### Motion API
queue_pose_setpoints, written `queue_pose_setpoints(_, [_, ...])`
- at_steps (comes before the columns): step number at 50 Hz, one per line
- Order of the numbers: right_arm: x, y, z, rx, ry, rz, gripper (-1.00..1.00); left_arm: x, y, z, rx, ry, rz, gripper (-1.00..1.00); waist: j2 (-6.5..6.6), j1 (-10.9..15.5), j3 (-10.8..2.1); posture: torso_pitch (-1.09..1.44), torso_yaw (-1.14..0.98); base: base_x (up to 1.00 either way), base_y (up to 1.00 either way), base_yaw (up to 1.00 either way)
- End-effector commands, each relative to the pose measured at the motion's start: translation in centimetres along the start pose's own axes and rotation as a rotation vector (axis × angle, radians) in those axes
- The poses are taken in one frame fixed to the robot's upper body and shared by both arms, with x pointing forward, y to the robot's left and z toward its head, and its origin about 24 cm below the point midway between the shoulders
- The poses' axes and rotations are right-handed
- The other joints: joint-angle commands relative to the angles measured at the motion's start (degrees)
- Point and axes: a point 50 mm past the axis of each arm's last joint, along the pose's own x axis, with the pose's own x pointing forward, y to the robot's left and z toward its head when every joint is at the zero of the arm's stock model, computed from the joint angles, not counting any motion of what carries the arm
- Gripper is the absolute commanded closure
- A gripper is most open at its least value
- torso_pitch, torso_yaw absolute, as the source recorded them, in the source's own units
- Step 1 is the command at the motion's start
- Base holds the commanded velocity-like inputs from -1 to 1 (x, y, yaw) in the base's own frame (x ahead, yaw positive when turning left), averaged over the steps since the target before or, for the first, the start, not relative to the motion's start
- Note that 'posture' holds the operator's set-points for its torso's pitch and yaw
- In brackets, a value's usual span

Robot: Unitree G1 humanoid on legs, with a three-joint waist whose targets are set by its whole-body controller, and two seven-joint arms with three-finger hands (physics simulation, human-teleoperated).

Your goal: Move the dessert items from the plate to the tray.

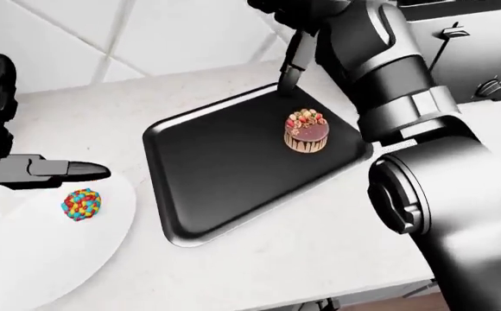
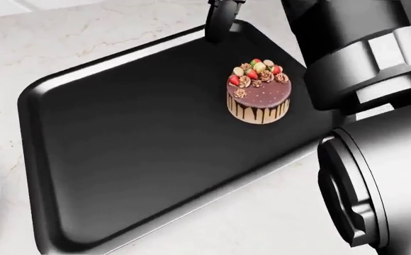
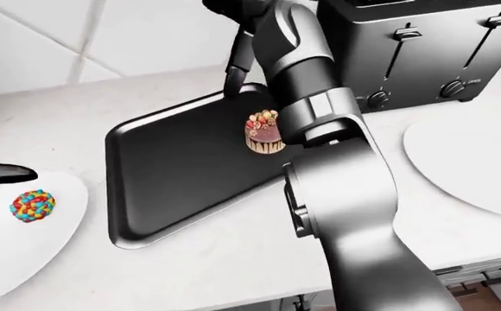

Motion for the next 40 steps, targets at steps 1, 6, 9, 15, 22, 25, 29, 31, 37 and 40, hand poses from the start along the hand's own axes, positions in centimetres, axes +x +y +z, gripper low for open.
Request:
queue_pose_setpoints(1, [-1.5,-2.2,0.8,-0.007,-0.017,-0.087,-1.0,0.1,0.2,0.7,0.029,-0.049,-0.006,-1.0,0.17,-0.2,-1.44,0.0,0.0,0.0,0.0,0.0])
queue_pose_setpoints(6, [-2.1,-2.8,1.2,-0.009,-0.028,-0.108,-1.0,0.0,0.0,0.9,0.031,-0.026,-0.027,-1.0,0.28,0.14,-1.64,0.0,0.03,0.0,0.0,0.0])
queue_pose_setpoints(9, [-2.3,-3.2,1.2,-0.025,-0.04,-0.13,-1.0,0.2,0.1,0.8,0.054,-0.02,-0.024,-1.0,0.28,0.3,-1.48,0.0,0.04,0.0,0.0,0.0])
queue_pose_setpoints(15, [-3.1,-4.5,1.4,-0.059,-0.068,-0.184,-1.0,0.3,-0.1,0.2,0.087,-0.007,-0.048,-1.0,0.19,1.16,-1.21,0.0,0.07,0.0,0.0,0.0])
queue_pose_setpoints(22, [-3.5,-5.2,1.8,-0.096,-0.114,-0.214,-1.0,0.1,-0.6,0.5,0.11,-0.006,-0.074,-1.0,-0.15,2.31,-1.05,0.0,0.11,0.0,0.0,0.0])
queue_pose_setpoints(25, [-3.4,-5.2,2.0,-0.116,-0.121,-0.218,-1.0,0.2,-0.6,0.2,0.123,-0.004,-0.084,-1.0,-0.3,2.97,-0.99,0.0,0.12,0.0,0.0,0.0])
queue_pose_setpoints(29, [-3.4,-5.1,2.0,-0.124,-0.122,-0.217,-1.0,-0.1,-0.7,-0.2,0.139,0.005,-0.105,-1.0,-0.41,4.03,-1.04,0.0,0.14,0.0,0.0,0.0])
queue_pose_setpoints(31, [-3.3,-5.0,1.9,-0.127,-0.121,-0.218,-1.0,-0.3,-0.8,-0.3,0.142,0.006,-0.121,-1.0,-0.53,4.63,-1.05,0.0,0.15,0.0,0.0,0.0])
queue_pose_setpoints(37, [-3.2,-4.8,1.7,-0.125,-0.13,-0.218,-1.0,-0.6,-1.2,0.0,0.175,0.012,-0.183,-1.0,-0.83,6.54,-1.07,0.0,0.18,0.0,0.0,0.0])
queue_pose_setpoints(40, [-3.2,-4.7,1.5,-0.123,-0.129,-0.219,-1.0,-0.6,-1.3,-0.3,0.185,0.014,-0.229,-1.0,-0.96,7.6,-1.13,0.0,0.19,0.0,0.0,0.0])
